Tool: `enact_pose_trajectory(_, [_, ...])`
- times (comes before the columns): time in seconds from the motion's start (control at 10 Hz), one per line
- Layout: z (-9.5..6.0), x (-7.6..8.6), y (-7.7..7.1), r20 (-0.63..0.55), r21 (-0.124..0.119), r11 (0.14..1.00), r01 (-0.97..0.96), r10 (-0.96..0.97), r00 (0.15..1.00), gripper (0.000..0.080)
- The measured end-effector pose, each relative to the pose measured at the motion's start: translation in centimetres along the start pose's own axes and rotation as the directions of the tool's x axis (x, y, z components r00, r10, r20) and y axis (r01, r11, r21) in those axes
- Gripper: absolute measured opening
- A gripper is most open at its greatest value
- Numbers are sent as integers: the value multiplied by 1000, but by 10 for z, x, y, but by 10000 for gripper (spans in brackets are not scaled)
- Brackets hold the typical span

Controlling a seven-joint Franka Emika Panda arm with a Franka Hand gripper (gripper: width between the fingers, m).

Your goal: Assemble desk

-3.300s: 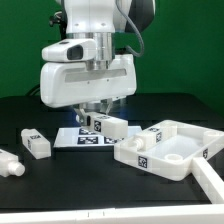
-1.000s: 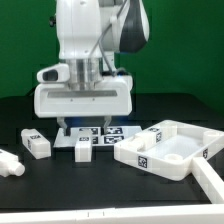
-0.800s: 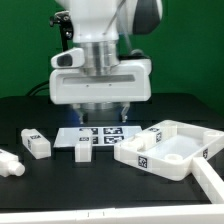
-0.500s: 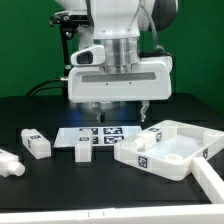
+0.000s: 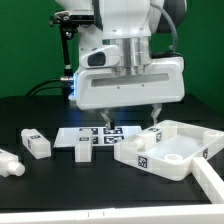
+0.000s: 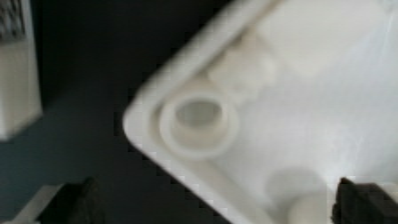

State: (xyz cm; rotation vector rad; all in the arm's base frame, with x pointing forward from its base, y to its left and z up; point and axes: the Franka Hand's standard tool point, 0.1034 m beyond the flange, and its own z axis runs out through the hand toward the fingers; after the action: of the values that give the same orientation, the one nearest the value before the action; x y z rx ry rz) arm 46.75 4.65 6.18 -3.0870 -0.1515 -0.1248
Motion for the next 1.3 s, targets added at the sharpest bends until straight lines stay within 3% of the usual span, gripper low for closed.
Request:
enact_pose_trajectory(0.1, [6,10,-10,-7,7,1000,26,-25,1000,649])
enact_pose_trajectory(0.2, [9,5,-22,-14,8,1000,21,-21,1000,649])
enact_pose_trajectory(0.5, [8,6,-19,-15,6,1000,29,-29,999,649])
enact_pose_trajectory(0.6, [8,7,-23,-29,-19,981,191,-192,981,649])
enact_pose_trajectory(0.7, [12,11,-21,-8,-24,953,303,-304,953,649])
enact_pose_trajectory(0.8, [20,29,-21,3,-21,915,402,-402,916,649])
enact_pose_trajectory(0.9, [26,39,-29,1,-17,911,412,-412,911,649])
enact_pose_trajectory(1.3, [28,38,-28,3,-16,912,410,-410,912,649])
